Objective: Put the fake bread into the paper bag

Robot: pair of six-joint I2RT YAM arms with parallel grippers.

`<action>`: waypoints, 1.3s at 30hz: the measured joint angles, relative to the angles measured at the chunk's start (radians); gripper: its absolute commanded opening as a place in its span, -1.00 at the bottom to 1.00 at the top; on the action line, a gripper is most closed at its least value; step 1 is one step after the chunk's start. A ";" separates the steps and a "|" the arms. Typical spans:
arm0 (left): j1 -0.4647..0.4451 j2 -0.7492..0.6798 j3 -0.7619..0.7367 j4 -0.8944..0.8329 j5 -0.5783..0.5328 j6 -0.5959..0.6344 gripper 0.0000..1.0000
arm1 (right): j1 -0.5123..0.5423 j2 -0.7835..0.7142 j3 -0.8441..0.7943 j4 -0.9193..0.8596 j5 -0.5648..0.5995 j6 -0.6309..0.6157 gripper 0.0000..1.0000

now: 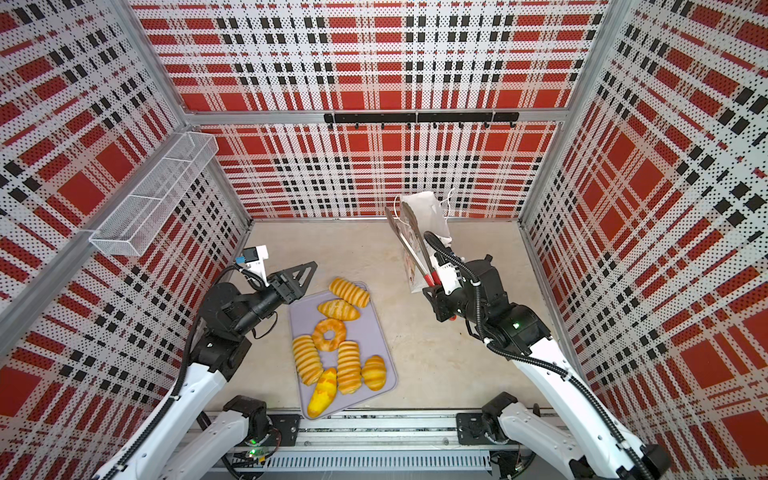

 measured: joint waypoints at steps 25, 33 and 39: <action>0.166 0.109 0.052 -0.388 0.161 0.135 0.99 | 0.157 0.179 -0.008 -0.219 0.025 -0.229 -0.35; 0.166 0.148 0.034 -0.384 0.166 0.178 0.99 | 0.177 0.240 -0.005 -0.177 0.095 -0.309 -0.35; 0.167 0.166 -0.093 -0.276 0.199 0.121 0.98 | 0.179 0.336 0.034 -0.172 0.125 -0.351 -0.33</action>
